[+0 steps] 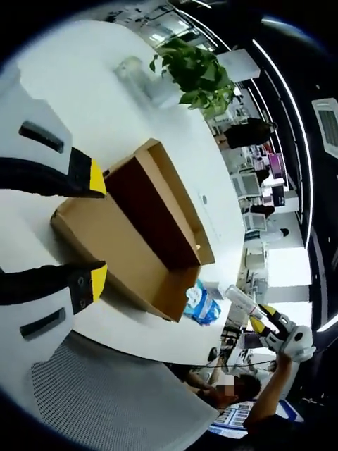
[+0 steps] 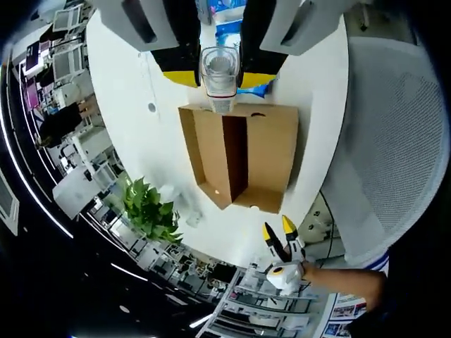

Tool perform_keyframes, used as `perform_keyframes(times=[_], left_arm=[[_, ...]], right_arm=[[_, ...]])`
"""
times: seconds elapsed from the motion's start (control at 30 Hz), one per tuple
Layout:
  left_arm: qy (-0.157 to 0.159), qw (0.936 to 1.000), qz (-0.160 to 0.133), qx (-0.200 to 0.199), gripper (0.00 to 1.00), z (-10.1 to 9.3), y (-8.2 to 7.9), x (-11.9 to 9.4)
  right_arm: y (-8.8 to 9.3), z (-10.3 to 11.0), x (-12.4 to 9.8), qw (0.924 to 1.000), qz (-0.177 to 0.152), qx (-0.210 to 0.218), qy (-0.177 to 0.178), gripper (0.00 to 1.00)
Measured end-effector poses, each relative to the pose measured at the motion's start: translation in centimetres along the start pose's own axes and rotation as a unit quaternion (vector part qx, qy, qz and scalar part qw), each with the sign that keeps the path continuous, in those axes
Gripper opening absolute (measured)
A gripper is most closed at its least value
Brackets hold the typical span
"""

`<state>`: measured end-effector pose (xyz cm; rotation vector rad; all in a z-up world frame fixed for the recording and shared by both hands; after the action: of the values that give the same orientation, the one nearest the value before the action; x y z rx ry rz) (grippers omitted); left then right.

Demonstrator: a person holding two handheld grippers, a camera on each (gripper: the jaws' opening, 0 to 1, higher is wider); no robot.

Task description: Operate the shoe box by opening the lid, removing the specified soft item, and placing it in the target area until the item is outside and the box remains undamaged.

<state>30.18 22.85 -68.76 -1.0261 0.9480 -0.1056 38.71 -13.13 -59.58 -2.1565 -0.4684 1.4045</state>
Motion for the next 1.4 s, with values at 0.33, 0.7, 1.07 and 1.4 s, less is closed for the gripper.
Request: perform_keyframes(times=[0.33, 0.7, 1.07, 1.4], left_arm=[[-0.041, 0.9954, 0.058, -0.065, 0.23, 1.0, 3.5, 0.4], [-0.065, 0.979, 0.063, -0.183, 0.11, 2.1, 5.2, 0.7], [-0.051, 0.9651, 0.086, -0.242, 0.06, 1.6, 5.4, 1.5], [-0.055, 0.9587, 0.096, -0.262, 0.05, 1.5, 5.6, 1.6]], right_arm=[[2.1, -2.6, 1.4, 0.999, 0.04, -0.011, -0.017, 0.15], [4.3, -4.4, 3.9, 0.9954, 0.082, -0.025, -0.043, 0.16], [6.4, -4.9, 6.6, 0.9864, 0.139, -0.033, -0.082, 0.16], [7.7, -6.0, 8.8, 0.9772, 0.183, -0.036, -0.102, 0.16]])
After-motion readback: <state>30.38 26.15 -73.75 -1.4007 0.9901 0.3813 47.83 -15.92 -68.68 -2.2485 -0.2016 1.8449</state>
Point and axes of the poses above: the point that each gripper's makers call its tool centre point, and the gripper's own axes: x roughly forward along the fingers, z roughly to its left, y roughly out of its underside, the point moved 4 cm from there along -x, roughly backward along the fingers, and after that the axes turned 9 degrees about x, right-handed, at the moved point
